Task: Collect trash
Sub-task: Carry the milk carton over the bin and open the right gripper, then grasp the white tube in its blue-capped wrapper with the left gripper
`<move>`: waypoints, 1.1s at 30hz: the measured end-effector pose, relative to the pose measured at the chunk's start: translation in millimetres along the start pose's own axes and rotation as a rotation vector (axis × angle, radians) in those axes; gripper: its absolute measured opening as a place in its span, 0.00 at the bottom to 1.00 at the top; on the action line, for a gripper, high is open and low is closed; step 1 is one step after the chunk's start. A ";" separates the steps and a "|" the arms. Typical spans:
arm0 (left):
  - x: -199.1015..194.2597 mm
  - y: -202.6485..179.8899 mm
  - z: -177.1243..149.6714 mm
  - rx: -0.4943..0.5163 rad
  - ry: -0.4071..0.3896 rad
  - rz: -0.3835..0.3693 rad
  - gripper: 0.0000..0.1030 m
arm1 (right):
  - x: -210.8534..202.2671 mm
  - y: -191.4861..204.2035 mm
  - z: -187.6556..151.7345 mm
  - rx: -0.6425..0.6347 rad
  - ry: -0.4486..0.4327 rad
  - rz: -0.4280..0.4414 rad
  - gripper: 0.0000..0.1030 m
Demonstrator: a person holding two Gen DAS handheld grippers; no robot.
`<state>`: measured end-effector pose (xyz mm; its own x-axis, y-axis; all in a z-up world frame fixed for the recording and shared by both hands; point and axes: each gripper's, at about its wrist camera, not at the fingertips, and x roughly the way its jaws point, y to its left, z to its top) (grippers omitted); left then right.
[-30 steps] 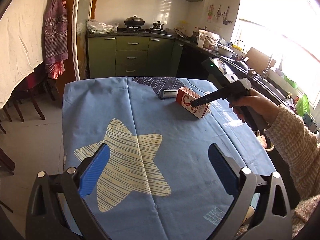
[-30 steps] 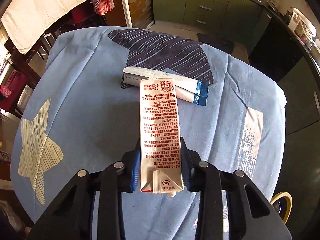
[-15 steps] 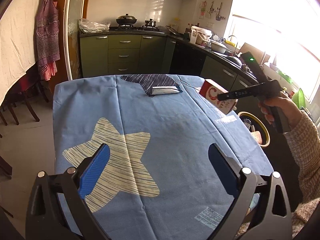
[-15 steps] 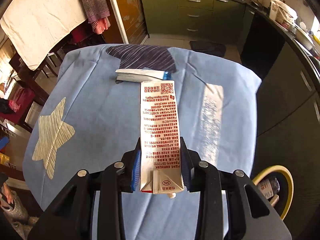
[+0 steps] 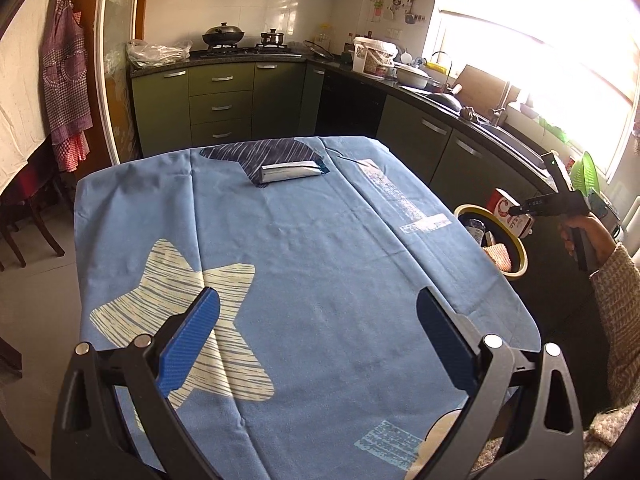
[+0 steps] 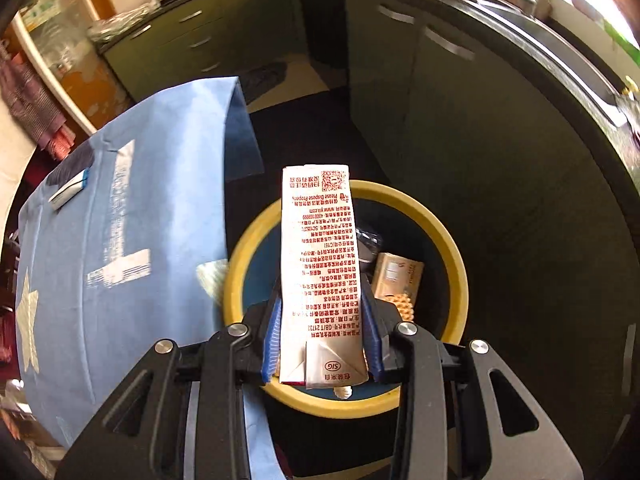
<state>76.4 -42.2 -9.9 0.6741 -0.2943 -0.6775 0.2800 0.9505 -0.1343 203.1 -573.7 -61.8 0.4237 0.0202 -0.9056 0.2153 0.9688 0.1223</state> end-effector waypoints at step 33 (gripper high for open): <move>267.7 7.0 159.9 0.526 0.236 -0.192 0.83 | -29.2 69.0 -55.4 -0.042 -0.083 0.216 0.58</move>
<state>368.2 -130.2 -76.6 0.4252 -0.3691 -0.8264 0.7224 0.6885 0.0642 156.9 -493.8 -49.4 0.5274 0.2091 -0.8235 0.0758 0.9538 0.2907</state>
